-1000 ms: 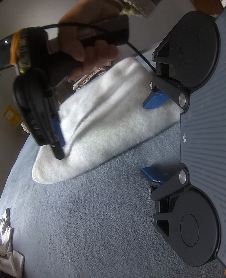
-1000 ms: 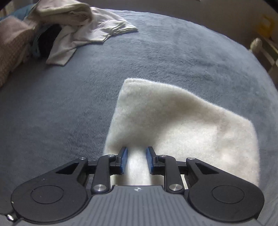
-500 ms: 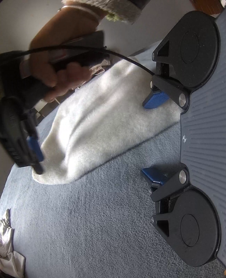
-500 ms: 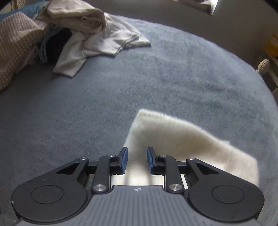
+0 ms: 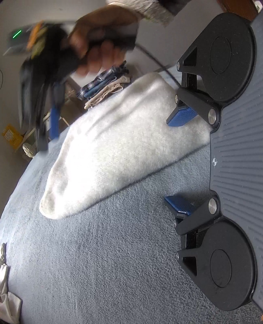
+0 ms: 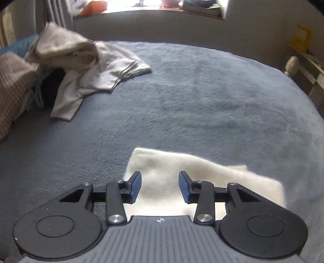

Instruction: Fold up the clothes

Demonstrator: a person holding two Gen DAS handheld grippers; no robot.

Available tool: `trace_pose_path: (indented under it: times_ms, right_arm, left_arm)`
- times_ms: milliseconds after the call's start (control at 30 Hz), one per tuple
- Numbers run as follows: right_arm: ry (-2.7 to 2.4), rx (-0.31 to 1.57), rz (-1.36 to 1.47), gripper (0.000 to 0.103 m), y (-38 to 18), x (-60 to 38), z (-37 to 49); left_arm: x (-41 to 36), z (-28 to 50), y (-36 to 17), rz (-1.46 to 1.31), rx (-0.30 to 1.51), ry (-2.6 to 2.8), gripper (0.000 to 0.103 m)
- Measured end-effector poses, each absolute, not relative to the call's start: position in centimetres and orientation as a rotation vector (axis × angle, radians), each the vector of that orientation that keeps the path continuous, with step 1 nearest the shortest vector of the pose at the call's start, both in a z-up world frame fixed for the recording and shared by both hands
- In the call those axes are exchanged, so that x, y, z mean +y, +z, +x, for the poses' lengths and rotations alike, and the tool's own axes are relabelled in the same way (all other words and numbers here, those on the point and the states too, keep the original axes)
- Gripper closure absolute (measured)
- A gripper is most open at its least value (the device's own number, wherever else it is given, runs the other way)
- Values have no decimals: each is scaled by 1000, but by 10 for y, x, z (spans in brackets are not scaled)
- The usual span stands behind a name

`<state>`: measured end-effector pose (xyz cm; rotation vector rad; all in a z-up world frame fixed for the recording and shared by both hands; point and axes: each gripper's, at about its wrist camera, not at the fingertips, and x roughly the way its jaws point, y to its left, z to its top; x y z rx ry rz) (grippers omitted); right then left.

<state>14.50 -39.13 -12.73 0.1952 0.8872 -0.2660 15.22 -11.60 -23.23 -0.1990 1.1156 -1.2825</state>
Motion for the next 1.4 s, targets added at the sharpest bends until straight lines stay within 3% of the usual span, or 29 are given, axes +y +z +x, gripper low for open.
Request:
trace_pose_path:
  times_ms: [67, 167, 233, 333, 600, 733, 1133, 1400]
  right_arm:
    - [-300, 815, 340, 35, -110, -420, 103]
    - [-362, 731, 576, 14, -107, -468, 37]
    - [-401, 683, 743, 9, -118, -498, -4]
    - [-440, 617, 976, 8, -148, -534, -48]
    - [-376, 606, 1312, 6, -238, -572, -69]
    - [-285, 625, 1329, 0, -254, -573, -50]
    - [27, 758, 1250, 0, -260, -573, 5]
    - [68, 757, 1224, 0, -257, -565, 8]
  left_arm:
    - [-113, 155, -231, -218, 1126, -1283, 27]
    - [-114, 159, -228, -251, 1125, -1281, 27]
    - [-115, 161, -225, -270, 1123, -1283, 27]
    - [-112, 163, -224, -298, 1155, -1293, 27]
    - [-141, 172, -239, -276, 1240, -1315, 27]
    - [-148, 177, -245, -296, 1276, -1320, 27]
    - [-168, 182, -257, -365, 1306, -1376, 27]
    - [-191, 175, -252, -333, 1315, -1373, 21]
